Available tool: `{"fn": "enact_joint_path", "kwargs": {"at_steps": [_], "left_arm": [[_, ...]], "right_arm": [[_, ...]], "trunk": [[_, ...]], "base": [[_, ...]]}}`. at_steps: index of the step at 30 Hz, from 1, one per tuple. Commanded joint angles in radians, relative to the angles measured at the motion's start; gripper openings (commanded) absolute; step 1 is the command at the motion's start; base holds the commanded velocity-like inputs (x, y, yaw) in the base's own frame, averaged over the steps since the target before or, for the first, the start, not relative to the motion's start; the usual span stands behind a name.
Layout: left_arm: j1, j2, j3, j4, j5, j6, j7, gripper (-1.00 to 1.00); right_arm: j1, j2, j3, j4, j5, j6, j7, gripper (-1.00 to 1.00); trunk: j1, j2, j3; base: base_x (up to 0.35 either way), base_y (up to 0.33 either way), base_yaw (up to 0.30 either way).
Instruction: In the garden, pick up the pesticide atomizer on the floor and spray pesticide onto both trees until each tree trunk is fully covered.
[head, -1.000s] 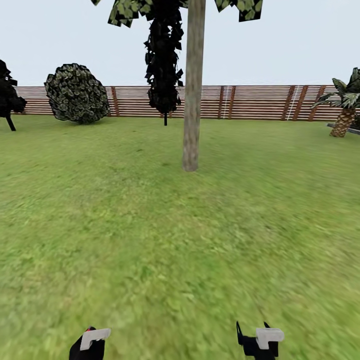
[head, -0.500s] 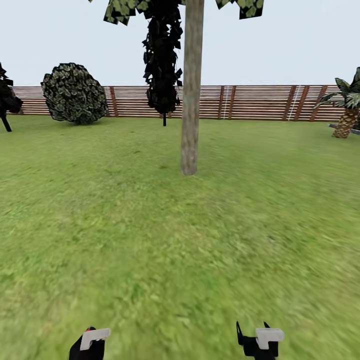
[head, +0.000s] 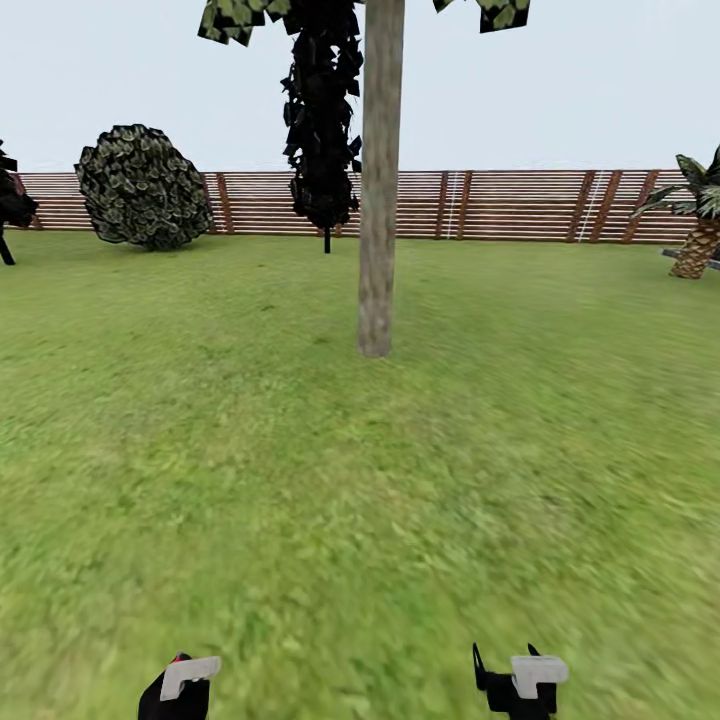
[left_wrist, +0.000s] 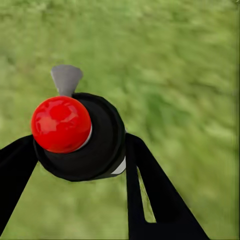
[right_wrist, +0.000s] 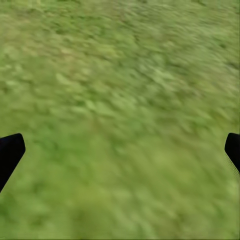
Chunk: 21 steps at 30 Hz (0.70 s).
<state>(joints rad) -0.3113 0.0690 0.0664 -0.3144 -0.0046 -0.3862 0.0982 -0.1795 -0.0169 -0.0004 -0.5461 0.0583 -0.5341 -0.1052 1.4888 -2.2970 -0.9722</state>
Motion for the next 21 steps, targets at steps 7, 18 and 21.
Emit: {"fn": "enact_joint_path", "kwargs": {"at_steps": [7, 18, 21], "left_arm": [[0.000, 0.000, 0.000, 0.000, 0.000, 0.000, 0.000, -1.00], [0.000, 0.000, 0.000, 0.000, 0.000, 0.000, 0.000, -1.00], [0.000, 0.000, 0.000, 0.000, 0.000, 0.000, 0.000, -1.00]], "right_arm": [[0.000, 0.000, 0.000, 0.000, 0.000, 0.000, 0.000, 1.00], [0.000, 0.000, 0.000, 0.000, 0.000, 0.000, 0.000, 1.00], [0.000, 0.000, 0.000, 0.000, 0.000, 0.000, 0.000, 1.00]], "trunk": [[0.000, 0.000, 0.000], [0.000, 0.000, 0.000], [0.000, 0.000, 0.000]], "base": [[0.338, -0.092, 0.000], [0.337, -0.094, 0.000], [0.337, -0.097, 0.000]]}}
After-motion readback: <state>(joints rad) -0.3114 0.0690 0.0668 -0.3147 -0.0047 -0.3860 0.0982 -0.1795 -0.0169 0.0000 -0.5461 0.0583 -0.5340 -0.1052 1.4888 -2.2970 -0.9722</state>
